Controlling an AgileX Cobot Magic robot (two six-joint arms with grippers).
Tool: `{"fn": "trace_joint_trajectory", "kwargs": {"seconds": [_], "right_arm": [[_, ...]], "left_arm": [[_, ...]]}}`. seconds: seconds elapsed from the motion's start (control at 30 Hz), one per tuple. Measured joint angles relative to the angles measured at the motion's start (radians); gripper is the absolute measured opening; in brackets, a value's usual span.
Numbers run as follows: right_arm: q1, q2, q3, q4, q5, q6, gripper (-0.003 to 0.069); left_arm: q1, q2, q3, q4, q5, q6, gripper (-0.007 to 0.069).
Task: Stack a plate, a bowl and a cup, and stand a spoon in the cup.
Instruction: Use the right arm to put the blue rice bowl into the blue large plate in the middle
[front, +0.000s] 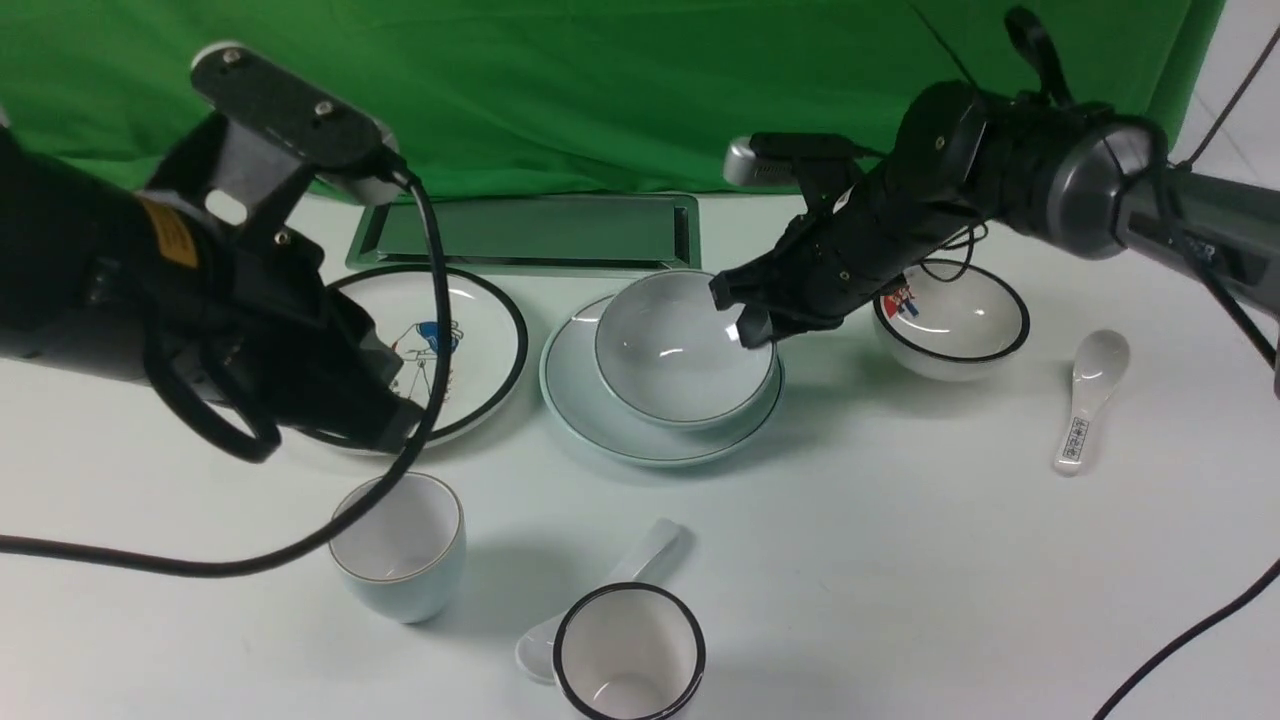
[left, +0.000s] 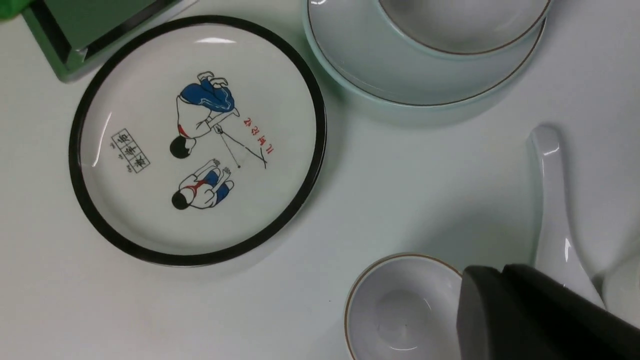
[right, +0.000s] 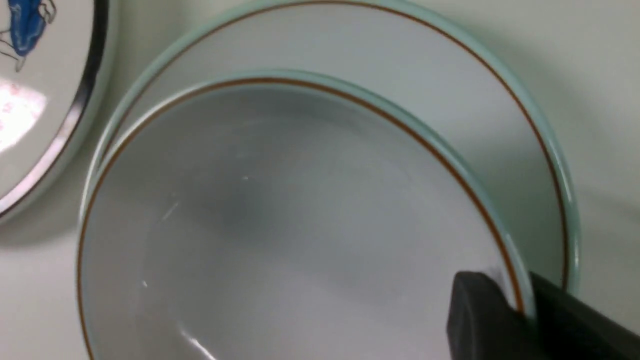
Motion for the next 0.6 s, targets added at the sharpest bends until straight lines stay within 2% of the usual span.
{"fn": "trace_joint_trajectory", "kwargs": {"seconds": [0.2, 0.27, 0.4, 0.43, 0.47, 0.53, 0.6], "right_arm": [[0.028, 0.012, -0.005, 0.005, -0.053, -0.004, 0.0092], [0.031, 0.015, -0.006, 0.008, -0.062, -0.007, 0.0123], [0.026, 0.010, -0.007, -0.001, -0.038, -0.007, 0.0289], [0.026, 0.010, -0.007, -0.001, -0.034, -0.007, 0.0297], [0.020, 0.000, -0.009, -0.011, 0.000, -0.007, 0.0360], [0.009, -0.019, -0.022, -0.024, 0.065, -0.008, 0.0411], [-0.004, -0.048, -0.044, -0.043, 0.124, -0.009, 0.0429]], "left_arm": [[0.000, 0.000, 0.001, 0.003, -0.034, -0.035, -0.0028], [0.000, 0.000, 0.001, 0.005, -0.036, -0.051, -0.0025], [0.000, 0.001, 0.001, 0.045, -0.030, -0.138, 0.0026], [0.000, 0.001, 0.001, 0.045, -0.030, -0.138, 0.0026], [0.000, 0.009, 0.001, 0.082, -0.014, -0.199, 0.0078], [0.000, 0.032, 0.001, 0.120, 0.014, -0.253, 0.0160], [0.000, 0.062, 0.001, 0.138, 0.039, -0.275, 0.0244]]}}
